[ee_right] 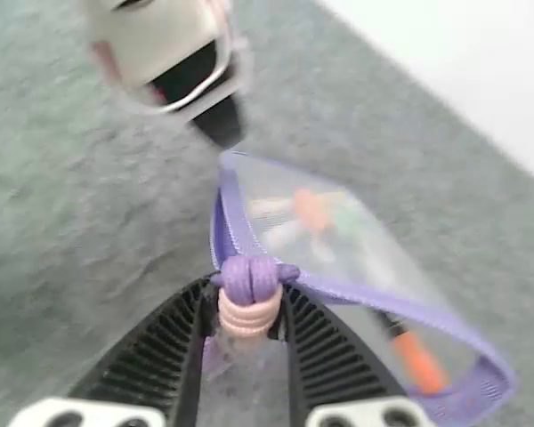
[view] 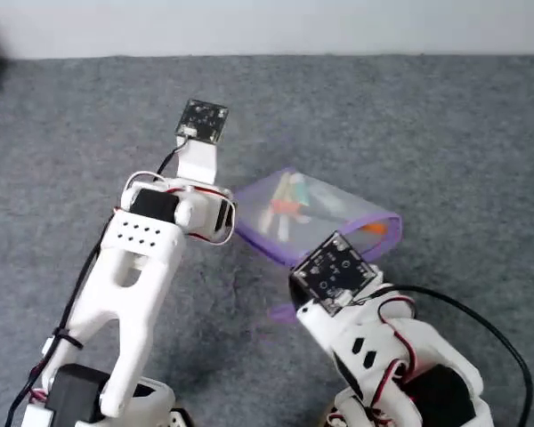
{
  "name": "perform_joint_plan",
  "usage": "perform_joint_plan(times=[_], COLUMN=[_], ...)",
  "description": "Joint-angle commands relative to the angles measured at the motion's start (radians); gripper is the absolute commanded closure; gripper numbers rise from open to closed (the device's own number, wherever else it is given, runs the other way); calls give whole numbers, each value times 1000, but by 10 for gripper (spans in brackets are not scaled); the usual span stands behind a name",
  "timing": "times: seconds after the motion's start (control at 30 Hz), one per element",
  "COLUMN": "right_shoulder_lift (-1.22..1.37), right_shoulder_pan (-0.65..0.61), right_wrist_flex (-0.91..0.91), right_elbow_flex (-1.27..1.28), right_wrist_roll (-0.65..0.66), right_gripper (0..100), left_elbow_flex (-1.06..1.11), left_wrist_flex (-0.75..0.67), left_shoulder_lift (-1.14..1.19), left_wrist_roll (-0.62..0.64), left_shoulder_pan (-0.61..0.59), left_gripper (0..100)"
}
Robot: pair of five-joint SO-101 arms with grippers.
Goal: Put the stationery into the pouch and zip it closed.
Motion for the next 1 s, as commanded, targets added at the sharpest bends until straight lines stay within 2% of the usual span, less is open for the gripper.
perform_joint_plan(times=[0.0, 0.1, 0.23, 0.43, 0.57, 0.73, 0.97], right_shoulder_lift=[10, 41, 71, 79, 74, 74, 76], right_shoulder_pan=[38, 42, 71, 107, 107, 107, 107], right_wrist_flex=[-77, -105, -153, -177, -179, -179, -179], right_elbow_flex=[-51, -54, -58, -57, -57, -57, -57], right_wrist_roll=[20, 20, 18, 18, 15, 12, 12], right_gripper=[991, 991, 991, 991, 991, 991, 991], left_elbow_flex=[-21, -65, -170, -337, -331, -165, 176], left_wrist_flex=[40, 69, 160, 410, 485, 411, 120], left_shoulder_lift=[-17, -17, -17, -37, -146, -330, -582], left_wrist_roll=[-14, -12, -15, -23, -137, -247, -281], left_shoulder_pan=[57, 78, 40, -17, -6, 23, 44], left_gripper=[871, 870, 859, 696, 666, 666, 666])
